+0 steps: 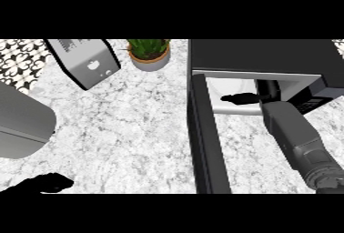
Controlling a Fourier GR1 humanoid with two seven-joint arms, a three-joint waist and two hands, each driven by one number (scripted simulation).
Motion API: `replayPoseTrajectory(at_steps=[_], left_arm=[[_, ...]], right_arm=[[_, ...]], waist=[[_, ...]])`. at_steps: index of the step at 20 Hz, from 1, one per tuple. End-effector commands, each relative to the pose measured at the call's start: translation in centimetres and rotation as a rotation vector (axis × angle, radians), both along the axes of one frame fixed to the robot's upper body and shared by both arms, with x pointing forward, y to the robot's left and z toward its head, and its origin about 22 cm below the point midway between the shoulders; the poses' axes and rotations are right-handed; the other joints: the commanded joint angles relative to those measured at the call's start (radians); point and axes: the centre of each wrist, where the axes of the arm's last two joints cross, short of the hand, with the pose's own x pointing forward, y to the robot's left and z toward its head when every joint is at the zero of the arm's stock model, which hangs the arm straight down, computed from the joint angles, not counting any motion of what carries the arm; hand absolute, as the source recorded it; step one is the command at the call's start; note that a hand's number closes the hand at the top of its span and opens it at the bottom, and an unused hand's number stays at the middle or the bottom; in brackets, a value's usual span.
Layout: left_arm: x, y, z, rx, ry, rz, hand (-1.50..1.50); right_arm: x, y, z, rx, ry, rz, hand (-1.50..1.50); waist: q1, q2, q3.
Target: Pick up the milk, place it into the microwave and close the microwave
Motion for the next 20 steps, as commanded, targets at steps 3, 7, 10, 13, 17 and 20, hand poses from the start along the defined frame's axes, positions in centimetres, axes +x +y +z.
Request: replayPoseTrajectory(at_steps=[3,7,10,13,17,20], left_arm=[[-0.1,-3.0,0.6,0.004,0.045,-0.058,1.50],[1.1,-3.9,0.7,0.020,0.056,-0.083,1.50],[0.4,-4.5,0.3,-0.011,0.075,-0.091,1.50],[1.5,-6.7,0.2,0.009,0.103,-0.137,1.50],[3.5,-7.9,-1.3,0.078,0.082,-0.204,1.50],[2.7,-9.8,-1.2,0.079,0.068,-0.198,1.50]], right_arm=[[-3.7,0.3,-5.0,0.166,0.072,0.089,-1.50],[-5.0,-2.1,-5.7,0.205,0.084,0.133,-1.50],[-7.3,-3.9,-7.5,0.202,0.082,0.124,-1.50],[-8.5,-3.0,-8.7,0.205,0.087,0.127,-1.50],[-10.8,-3.6,-10.0,0.195,0.107,0.129,-1.50],[-14.4,-7.8,-11.0,0.199,0.129,0.087,-1.50]], waist=[[-0.020,-0.008,0.001],[-0.052,-0.020,-0.001],[-0.054,-0.024,-0.002],[-0.065,-0.026,-0.002],[-0.072,-0.027,-0.003],[-0.087,-0.033,-0.004]])
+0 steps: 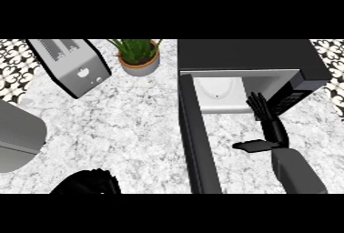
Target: Pick up the milk, place it into the microwave and close the microwave
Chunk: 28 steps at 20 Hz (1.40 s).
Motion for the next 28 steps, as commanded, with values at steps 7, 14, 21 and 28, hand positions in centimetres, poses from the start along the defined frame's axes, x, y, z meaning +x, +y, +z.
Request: replayPoseTrajectory(at_steps=[7,14,21,28], left_arm=[[3.9,-7.3,-2.7,0.123,-0.061,-0.118,1.50],[5.8,-12.5,-5.7,0.262,0.000,-0.203,1.50],[6.0,-15.1,-11.9,0.350,-0.018,-0.194,1.50],[7.0,-15.9,-13.6,0.274,-0.080,-0.070,1.50]], right_arm=[[-8.1,-8.4,-0.3,0.012,-0.016,-0.047,-1.50],[-12.3,-10.5,1.6,-0.006,-0.056,-0.030,-1.50],[-14.0,-11.0,3.7,-0.024,-0.104,0.038,-1.50],[-12.8,-10.7,8.0,0.064,-0.180,0.151,-1.50]], waist=[[-0.021,0.009,0.000],[-0.030,0.012,0.000],[-0.026,0.018,0.001],[-0.079,0.026,-0.003]])
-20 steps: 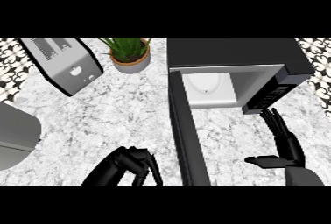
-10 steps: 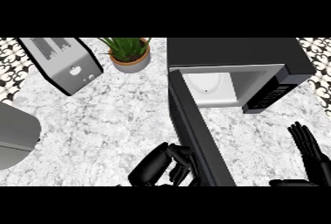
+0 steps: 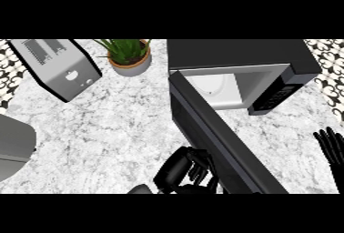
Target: Pick up the milk, place it into the microwave and close the microwave
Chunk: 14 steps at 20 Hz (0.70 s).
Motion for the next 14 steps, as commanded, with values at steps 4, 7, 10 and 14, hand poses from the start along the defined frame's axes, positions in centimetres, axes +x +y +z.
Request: replayPoseTrajectory(at_steps=[4,7,10,14], left_arm=[[0.8,-1.0,-2.0,-0.010,-0.005,0.056,1.50],[1.6,-2.1,-0.7,0.008,0.030,0.043,1.50],[1.8,-2.4,-0.7,-0.012,0.017,0.041,1.50],[2.1,-3.1,0.7,-0.103,-0.003,0.077,1.50]], right_arm=[[-0.6,-0.9,3.7,0.079,-0.083,0.146,-1.50],[0.2,1.4,5.1,0.081,-0.105,0.204,-1.50],[0.8,1.4,6.7,0.087,-0.112,0.238,-1.50],[1.0,2.0,8.1,0.081,-0.115,0.282,-1.50]], waist=[[-0.028,0.007,-0.001],[-0.063,0.010,-0.002],[-0.075,0.016,-0.003],[-0.101,0.018,-0.004]])
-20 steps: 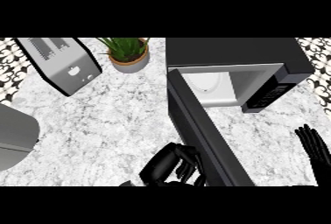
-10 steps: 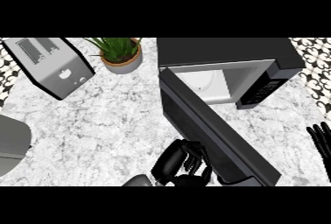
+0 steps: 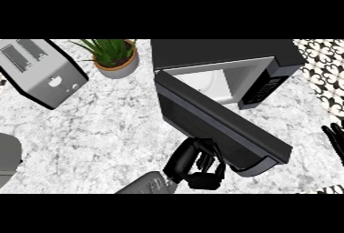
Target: Pick up the milk, place it into the microwave and close the microwave
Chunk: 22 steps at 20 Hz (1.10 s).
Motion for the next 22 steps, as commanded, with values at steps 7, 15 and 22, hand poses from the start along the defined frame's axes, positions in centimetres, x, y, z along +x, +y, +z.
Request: replayPoseTrajectory(at_steps=[7,15,22], left_arm=[[1.8,-1.7,3.4,-0.146,-0.058,0.172,1.50],[4.5,-2.1,5.6,-0.179,-0.042,0.342,-1.50],[6.3,-1.9,6.2,-0.171,0.009,0.467,-1.50]], right_arm=[[1.0,-0.2,4.3,-0.033,-0.051,0.132,-1.50],[2.5,-0.9,7.1,-0.046,-0.105,0.132,-1.50],[4.2,-3.0,14.5,-0.349,-0.327,-0.001,1.50]], waist=[[-0.064,0.007,-0.001],[-0.098,0.026,0.002],[-0.138,0.034,-0.001]])
